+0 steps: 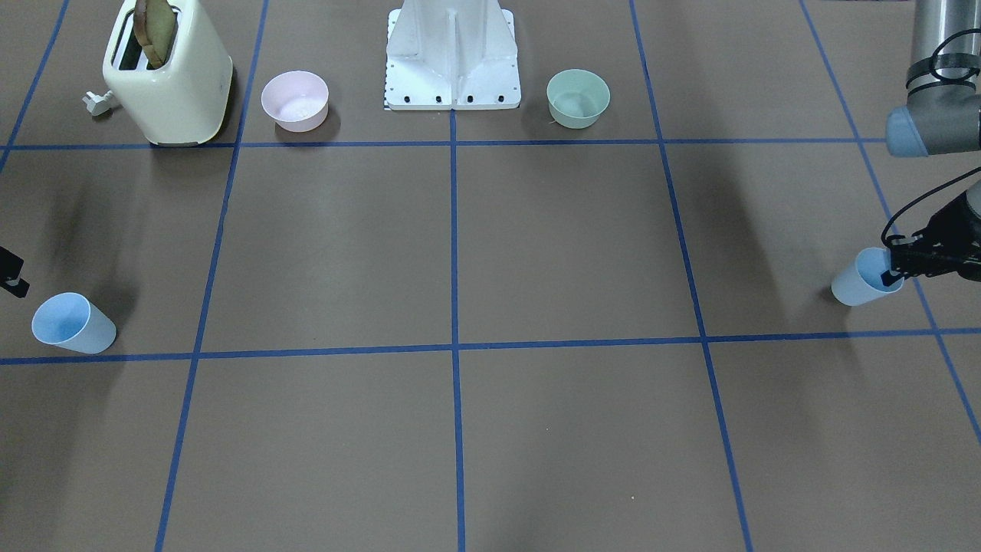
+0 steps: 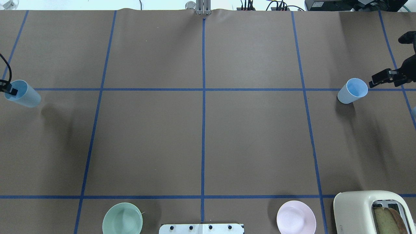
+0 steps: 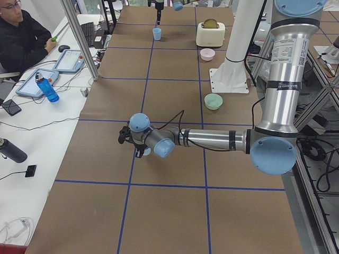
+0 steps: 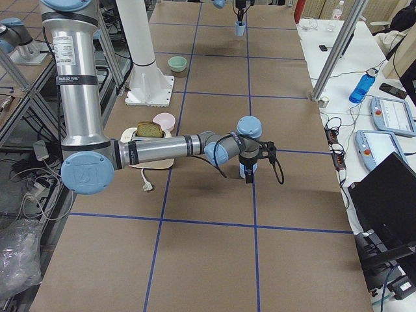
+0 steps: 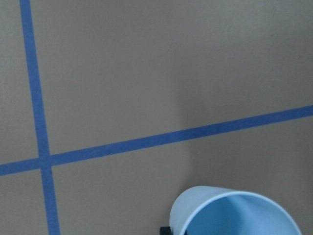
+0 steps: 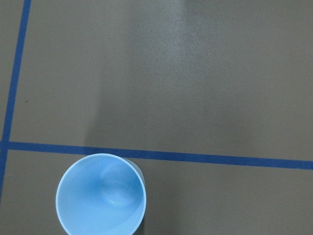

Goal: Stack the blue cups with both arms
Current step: 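Grasp the cup rims with both grippers, then carry the left cup toward the table center while the right gripper lifts its cup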

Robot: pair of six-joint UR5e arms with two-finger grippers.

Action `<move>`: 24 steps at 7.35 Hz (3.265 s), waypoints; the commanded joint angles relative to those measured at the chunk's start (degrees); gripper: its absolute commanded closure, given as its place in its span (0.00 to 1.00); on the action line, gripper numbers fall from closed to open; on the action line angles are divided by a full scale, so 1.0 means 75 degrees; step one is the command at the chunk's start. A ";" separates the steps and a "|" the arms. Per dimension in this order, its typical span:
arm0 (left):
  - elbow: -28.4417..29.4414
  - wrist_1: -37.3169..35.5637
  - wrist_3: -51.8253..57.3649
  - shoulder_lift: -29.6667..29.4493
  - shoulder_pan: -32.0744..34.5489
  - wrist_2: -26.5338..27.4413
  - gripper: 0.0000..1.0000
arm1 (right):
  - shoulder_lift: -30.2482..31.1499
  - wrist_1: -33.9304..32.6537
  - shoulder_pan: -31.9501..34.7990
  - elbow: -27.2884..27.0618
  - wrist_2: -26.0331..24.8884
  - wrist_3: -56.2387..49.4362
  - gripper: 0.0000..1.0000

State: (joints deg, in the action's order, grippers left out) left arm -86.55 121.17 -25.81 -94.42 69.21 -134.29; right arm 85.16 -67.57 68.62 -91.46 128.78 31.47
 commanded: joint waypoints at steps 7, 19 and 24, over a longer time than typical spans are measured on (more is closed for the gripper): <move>-0.2568 -0.2831 -0.2308 -0.1098 -0.0917 -0.0036 1.00 | -0.0738 0.0009 -0.0289 0.0863 -0.0038 0.0023 0.00; -0.2569 -0.2843 -0.4398 -0.2294 -0.2336 0.0632 1.00 | -0.0679 0.0009 -0.0547 0.0956 -0.0143 0.0175 0.95; -0.2325 -0.2890 -0.5708 -0.3194 -0.3483 0.1509 1.00 | -0.0972 -0.0025 -0.0478 0.0980 -0.0097 0.0117 1.00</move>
State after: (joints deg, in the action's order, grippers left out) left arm -104.93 99.54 -66.03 -116.39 45.61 -125.02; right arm 78.69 -67.59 64.67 -84.12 127.88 32.42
